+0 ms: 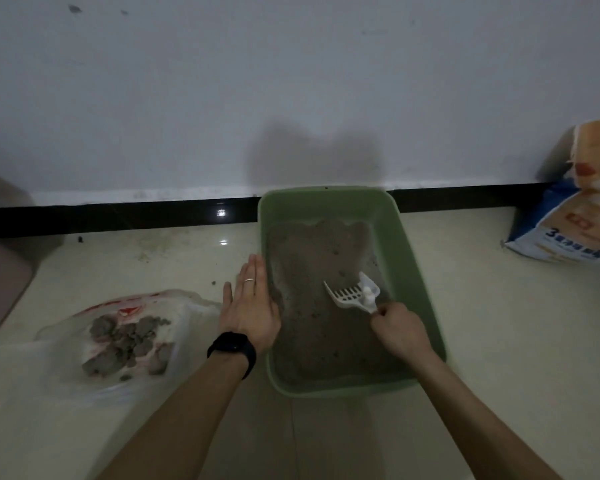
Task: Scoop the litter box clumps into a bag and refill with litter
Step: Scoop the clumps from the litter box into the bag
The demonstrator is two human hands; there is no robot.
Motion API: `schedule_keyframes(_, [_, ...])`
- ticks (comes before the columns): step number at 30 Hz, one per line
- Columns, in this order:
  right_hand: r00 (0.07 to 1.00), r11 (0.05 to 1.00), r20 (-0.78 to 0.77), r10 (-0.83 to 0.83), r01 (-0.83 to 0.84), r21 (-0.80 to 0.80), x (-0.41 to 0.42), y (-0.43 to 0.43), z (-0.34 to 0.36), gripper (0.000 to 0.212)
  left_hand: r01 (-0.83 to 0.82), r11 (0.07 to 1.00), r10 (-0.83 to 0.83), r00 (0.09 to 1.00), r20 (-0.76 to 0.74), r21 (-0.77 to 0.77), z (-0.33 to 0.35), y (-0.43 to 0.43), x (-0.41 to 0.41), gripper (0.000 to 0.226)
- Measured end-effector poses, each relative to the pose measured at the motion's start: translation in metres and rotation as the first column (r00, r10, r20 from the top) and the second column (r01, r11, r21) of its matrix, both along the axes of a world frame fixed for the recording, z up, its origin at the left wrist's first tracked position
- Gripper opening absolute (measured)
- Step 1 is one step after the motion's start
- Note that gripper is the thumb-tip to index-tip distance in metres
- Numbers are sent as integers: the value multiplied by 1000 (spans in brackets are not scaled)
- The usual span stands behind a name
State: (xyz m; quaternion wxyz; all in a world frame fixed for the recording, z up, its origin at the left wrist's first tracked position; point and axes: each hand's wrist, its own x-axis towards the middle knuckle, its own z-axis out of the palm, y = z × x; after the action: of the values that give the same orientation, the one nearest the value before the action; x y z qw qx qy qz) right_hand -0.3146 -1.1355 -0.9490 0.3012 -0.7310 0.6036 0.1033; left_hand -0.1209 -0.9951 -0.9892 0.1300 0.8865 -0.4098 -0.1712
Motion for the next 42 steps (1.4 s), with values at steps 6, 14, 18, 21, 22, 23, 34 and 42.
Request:
schedule_keyframes(6, [998, 999, 49, -50, 49, 10, 54, -12, -26, 21, 7, 1000, -7, 1000, 7, -21, -4, -1, -3, 77])
schedule_keyframes(14, [904, 947, 304, -301, 246, 206, 93, -23, -60, 24, 2, 999, -1, 1000, 29, -37, -7, 5, -2, 79])
schedule_keyframes(18, [834, 917, 385, -396, 336, 215, 96, -26, -63, 28, 2, 998, 0, 999, 39, -61, -9, 3, 2, 79])
schedule_keyframes(21, [846, 934, 395, -358, 327, 145, 82, -21, -63, 36, 14, 999, -13, 1000, 17, -38, -8, 2, -3, 80])
schedule_keyframes(22, [849, 943, 411, -332, 315, 110, 78, -23, -64, 37, 12, 999, -12, 1000, 17, -36, -7, 1, -4, 80])
schedule_keyframes(23, [852, 948, 420, -314, 308, 83, 76, -26, -63, 38, 9, 999, -8, 1000, 15, -37, -6, -1, -3, 80])
schedule_keyframes(34, [763, 945, 557, -327, 258, 202, 71, -21, -57, 40, 8, 1000, -8, 1000, 14, 10, -3, 4, -1, 80])
schedule_keyframes(42, [726, 958, 626, -283, 241, 153, 43, 10, -45, 26, 13, 999, -15, 999, 36, 53, 0, 4, 2, 77])
